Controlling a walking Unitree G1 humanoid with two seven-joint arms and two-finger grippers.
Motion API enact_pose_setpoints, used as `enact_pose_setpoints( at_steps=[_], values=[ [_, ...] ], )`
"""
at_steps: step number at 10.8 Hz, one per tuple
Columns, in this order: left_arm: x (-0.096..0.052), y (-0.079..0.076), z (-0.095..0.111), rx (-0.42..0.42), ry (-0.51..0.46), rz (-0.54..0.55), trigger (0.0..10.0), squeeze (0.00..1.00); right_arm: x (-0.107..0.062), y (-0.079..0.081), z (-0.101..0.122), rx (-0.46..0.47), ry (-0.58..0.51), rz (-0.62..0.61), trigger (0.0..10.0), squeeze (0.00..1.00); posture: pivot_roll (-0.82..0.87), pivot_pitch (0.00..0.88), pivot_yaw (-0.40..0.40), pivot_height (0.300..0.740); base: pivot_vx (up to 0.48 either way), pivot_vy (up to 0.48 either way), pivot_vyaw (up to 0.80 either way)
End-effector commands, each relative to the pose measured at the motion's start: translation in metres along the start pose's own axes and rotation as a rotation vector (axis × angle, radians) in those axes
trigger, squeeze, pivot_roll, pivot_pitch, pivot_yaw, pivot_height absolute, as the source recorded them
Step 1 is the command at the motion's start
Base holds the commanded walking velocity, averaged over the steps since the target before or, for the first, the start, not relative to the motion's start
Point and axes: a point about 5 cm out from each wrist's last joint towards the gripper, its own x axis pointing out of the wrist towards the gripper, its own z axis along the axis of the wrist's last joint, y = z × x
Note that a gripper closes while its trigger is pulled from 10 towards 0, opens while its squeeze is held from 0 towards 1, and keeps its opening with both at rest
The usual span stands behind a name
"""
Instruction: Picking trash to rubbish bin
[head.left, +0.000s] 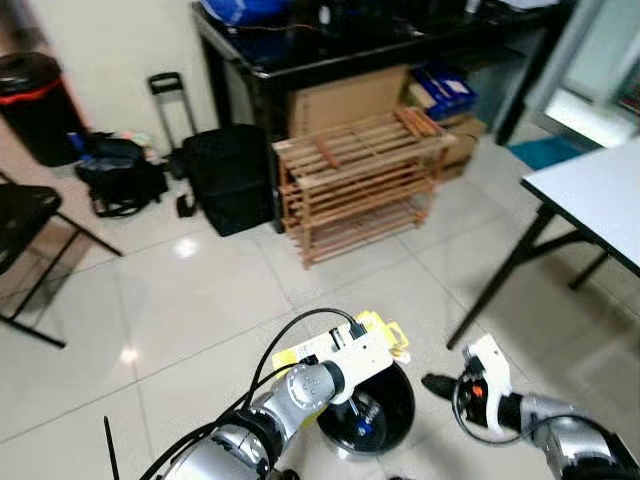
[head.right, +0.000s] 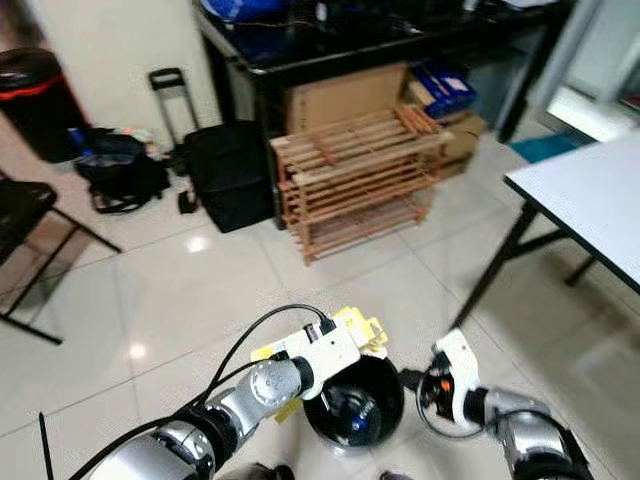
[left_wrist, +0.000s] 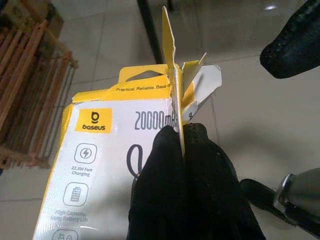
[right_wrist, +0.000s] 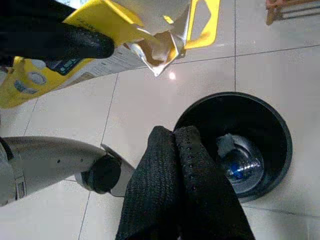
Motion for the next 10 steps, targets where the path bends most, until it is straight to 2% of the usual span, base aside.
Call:
enact_pose_setpoints(
  at_steps=[1,6,10],
  values=[
    [0.009,-0.015,0.015,-0.001,-0.044,-0.046,10.0,0.0,-0.004,-0.002,0.003,-0.006,-0.012,-0.004,10.0,0.0,-0.15,0.1,0.047,0.74,0.0,0.0,0.0],
    [0.009,-0.014,0.016,-0.055,-0.062,0.0,10.0,0.0,-0.015,0.004,-0.001,-0.022,-0.018,0.007,10.0,0.0,-0.14,0.167,0.013,0.74,0.0,0.0,0.0],
    [0.008,-0.026,0.012,-0.063,-0.077,-0.045,10.0,0.0,-0.013,0.024,-0.011,-0.011,-0.025,0.037,10.0,0.0,-0.15,0.212,0.032,0.74,0.0,0.0,0.0]
  ],
)
